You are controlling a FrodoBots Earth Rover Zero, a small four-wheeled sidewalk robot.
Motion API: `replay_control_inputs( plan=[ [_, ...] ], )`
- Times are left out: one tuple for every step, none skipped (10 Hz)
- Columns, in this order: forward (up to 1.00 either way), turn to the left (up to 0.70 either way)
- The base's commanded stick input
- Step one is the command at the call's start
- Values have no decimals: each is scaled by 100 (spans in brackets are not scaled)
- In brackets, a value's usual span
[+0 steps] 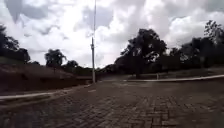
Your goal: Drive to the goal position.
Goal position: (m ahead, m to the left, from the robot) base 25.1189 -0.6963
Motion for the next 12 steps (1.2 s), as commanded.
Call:
replay_control_inputs(
  plan=[
    [100,0],
    [100,0],
    [100,0],
    [100,0],
    [100,0],
    [100,0],
    [100,-13],
    [100,-27],
    [100,-7],
    [100,0],
    [100,0],
    [100,0]
  ],
)
